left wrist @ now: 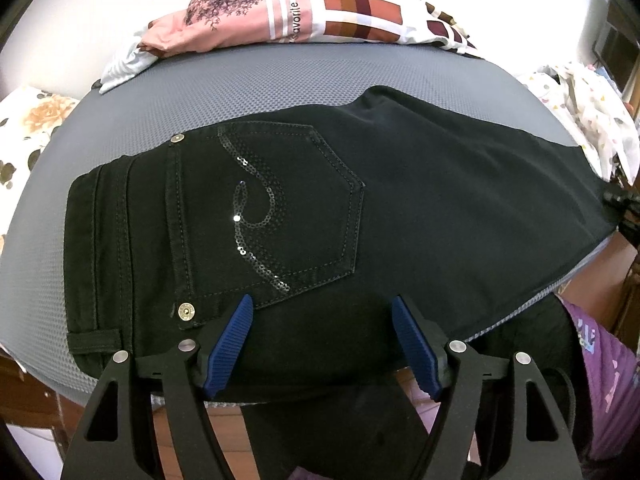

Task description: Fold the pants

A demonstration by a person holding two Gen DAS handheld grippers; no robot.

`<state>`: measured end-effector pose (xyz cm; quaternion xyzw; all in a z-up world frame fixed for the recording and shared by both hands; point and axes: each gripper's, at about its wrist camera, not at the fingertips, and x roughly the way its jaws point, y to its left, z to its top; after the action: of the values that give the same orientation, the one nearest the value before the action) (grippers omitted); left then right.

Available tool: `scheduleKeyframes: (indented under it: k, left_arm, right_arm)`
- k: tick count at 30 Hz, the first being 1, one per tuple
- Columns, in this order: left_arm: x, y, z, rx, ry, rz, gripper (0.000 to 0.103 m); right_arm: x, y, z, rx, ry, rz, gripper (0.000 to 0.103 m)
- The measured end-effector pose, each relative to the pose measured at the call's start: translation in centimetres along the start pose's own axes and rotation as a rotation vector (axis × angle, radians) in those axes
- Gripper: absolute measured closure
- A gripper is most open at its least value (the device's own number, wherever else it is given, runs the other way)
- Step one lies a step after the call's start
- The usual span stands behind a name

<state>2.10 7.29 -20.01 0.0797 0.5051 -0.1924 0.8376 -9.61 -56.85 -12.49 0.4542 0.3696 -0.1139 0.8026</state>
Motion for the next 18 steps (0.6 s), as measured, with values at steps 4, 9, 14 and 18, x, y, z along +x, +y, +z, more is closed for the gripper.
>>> scheduleKeyframes:
  k: [4,9,14,18]
  left_arm:
    - [0.0,0.0,0.0,-0.001,-0.001,0.0,0.03]
    - [-0.4,0.7,0.2,-0.034,-0.012,-0.007,0.03]
    - [-0.8,1.3,0.4,-0.059,-0.022,-0.012,0.03]
    - [-0.7,1.1,0.4,-0.056,-0.016,-0.01,0.03]
  right_arm:
    - [0.1,0.4,-0.2,-0.016,-0.005,-0.02,0.093]
    - [0.1,0.2,-0.2,0.019,-0.007,0.002,0.093]
    - [-0.2,3.5,-0.2,-0.052,-0.007,0.033,0.093]
    - [0.7,7.4,-0.7,-0.118,0.018,0.076,0.093]
